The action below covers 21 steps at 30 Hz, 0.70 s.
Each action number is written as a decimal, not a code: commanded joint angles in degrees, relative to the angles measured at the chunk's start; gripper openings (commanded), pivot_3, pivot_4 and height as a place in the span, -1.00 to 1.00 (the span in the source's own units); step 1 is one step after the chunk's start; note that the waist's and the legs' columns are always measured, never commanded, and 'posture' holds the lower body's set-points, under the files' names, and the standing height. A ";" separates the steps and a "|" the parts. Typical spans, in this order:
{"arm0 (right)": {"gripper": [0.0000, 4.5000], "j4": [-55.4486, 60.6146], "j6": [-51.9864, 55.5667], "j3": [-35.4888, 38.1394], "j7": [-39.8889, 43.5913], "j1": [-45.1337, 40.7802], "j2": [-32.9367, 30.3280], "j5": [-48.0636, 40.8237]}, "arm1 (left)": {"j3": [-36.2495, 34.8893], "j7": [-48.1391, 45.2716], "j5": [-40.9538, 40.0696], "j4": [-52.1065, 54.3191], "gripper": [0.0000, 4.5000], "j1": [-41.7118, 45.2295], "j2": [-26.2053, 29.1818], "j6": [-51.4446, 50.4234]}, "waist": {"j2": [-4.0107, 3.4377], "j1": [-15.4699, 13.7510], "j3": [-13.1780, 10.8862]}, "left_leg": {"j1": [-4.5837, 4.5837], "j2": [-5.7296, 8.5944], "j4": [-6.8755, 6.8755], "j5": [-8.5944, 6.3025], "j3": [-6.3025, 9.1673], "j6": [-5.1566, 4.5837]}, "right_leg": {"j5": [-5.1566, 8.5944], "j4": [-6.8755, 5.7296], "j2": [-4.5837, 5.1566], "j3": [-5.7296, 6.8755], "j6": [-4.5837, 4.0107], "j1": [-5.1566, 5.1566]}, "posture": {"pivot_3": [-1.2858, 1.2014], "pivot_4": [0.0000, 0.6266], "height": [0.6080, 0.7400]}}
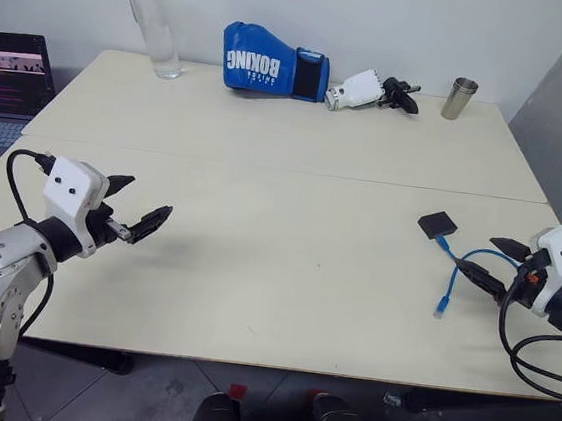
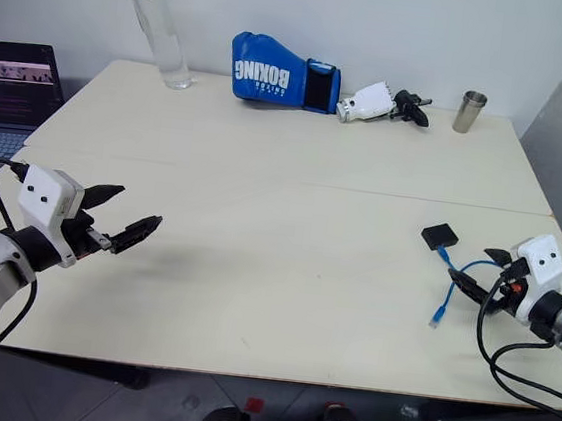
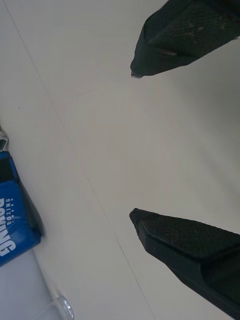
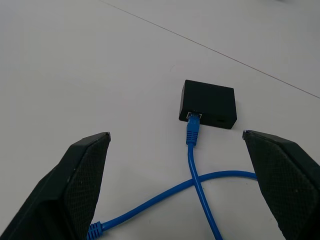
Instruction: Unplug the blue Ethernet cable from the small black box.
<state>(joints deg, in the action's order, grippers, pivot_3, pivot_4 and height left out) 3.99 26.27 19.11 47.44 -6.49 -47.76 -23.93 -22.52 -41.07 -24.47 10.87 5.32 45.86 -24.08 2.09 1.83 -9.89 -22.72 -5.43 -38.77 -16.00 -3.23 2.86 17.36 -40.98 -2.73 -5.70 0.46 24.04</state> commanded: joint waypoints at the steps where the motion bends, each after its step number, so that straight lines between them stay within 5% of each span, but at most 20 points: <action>1: 1.00 0.52 0.04 2.30 0.24 -1.29 -1.46 -0.75 | -2.34 -1.35 -1.02 1.01 0.98 0.40 1.43 0.76 | 0.00 0.00 0.00 | 0.00 0.00 0.00 0.00 -0.01 0.00 | 0.00 0.00 0.00 0.00 0.00 0.00 | 0.03 -0.52 1.00; 21: 1.00 1.27 3.18 4.83 2.46 0.53 -4.70 -1.87 | 3.14 -5.07 -1.00 4.97 0.98 4.41 4.27 -2.56 | 0.00 -0.01 0.00 | 0.00 0.00 -0.01 0.00 0.00 0.00 | 0.00 0.00 0.00 0.01 0.00 0.00 | 0.03 -0.52 1.00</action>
<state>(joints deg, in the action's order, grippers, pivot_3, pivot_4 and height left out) 3.92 29.32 21.46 49.66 -5.84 -51.37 -24.90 -18.36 -45.88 -24.83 14.13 8.30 49.32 -26.96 2.08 1.82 -9.89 -22.73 -5.42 -38.78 -16.00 -3.23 2.86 17.36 -40.99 -2.73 -5.69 0.46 24.04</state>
